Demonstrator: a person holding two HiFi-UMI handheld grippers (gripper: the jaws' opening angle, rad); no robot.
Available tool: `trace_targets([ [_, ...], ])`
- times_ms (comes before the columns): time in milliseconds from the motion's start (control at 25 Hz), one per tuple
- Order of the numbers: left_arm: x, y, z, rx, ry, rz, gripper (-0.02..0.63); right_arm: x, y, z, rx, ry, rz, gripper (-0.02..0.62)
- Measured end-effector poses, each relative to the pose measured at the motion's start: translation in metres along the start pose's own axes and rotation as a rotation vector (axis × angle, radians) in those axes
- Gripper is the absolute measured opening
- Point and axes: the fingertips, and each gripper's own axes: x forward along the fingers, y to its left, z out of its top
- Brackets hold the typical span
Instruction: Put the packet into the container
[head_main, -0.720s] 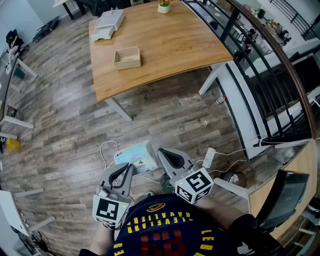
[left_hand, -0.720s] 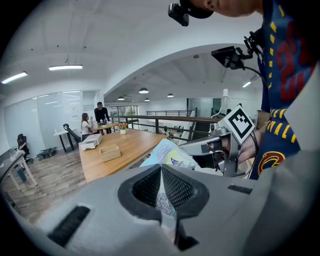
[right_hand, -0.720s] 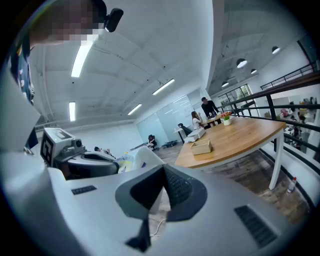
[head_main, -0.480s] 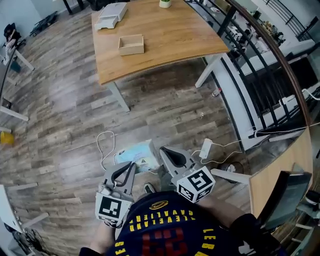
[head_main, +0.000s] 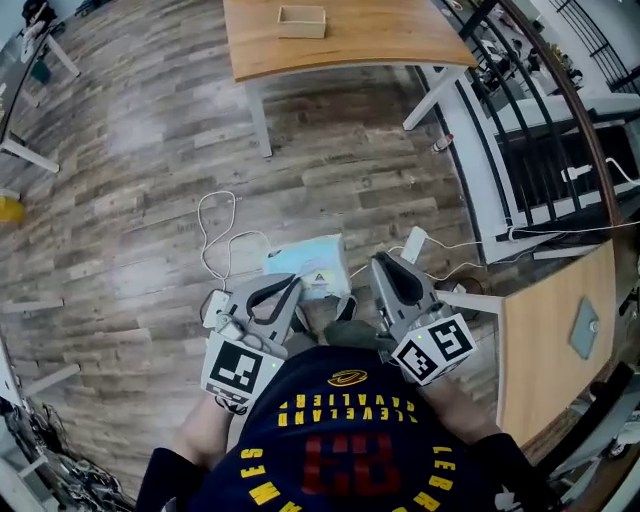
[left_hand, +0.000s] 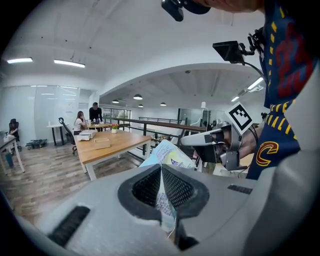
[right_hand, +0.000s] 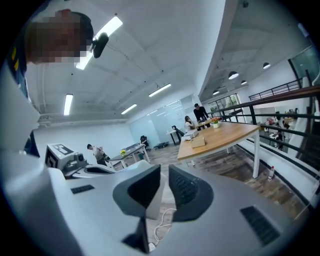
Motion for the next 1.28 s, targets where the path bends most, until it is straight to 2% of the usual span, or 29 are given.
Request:
trace_targets([
  [80,-0.006,-0.014,-0.001,0.022,0.002,0.001,0.011,-0.013,0.011,-0.001,0.065,-0.036,0.055,0.111],
  [240,-0.005,-0.037,0.004,0.045,0.017,-0.001,0.011,-0.031,0.016,-0.008,0.318,-0.048,0.190,0.250],
  [320,0.003,-0.047,0.009,0.056,0.021,0.001,0.011,-0.035,0.009,-0.016,0.401,-0.019,0.227,0.281],
  [440,0.015,-0.064,0.014,0.072,0.029,0.009,0.011,-0.044,0.000,-0.028,0.444,0.024,0.260,0.295],
  [640,0.021,-0.083,0.021,0.103,0.037,0.016,0.011,-0.052,-0.003,-0.040,0.383,0.078,0.297,0.325],
  [800,0.023,-0.095,0.029,0.135,0.027,0.012,0.011,-0.050,-0.008,-0.050,0.487,0.124,0.352,0.364],
  [920,0.024,-0.098,0.027,0.159,0.029,-0.012,0.011,-0.045,-0.003,-0.056,0.559,0.142,0.407,0.360],
  [1000,0.022,-0.094,0.024,0.164,0.034,-0.023,0.011,-0.038,0.005,-0.059,0.551,0.160,0.425,0.360],
  [1120,0.016,-0.082,0.020,0.176,0.034,-0.024,0.011,-0.026,0.016,-0.060,0.525,0.176,0.420,0.352],
  [1280,0.009,-0.064,0.013,0.218,0.017,-0.031,0.018,-0.014,0.028,-0.053,0.524,0.169,0.387,0.290],
])
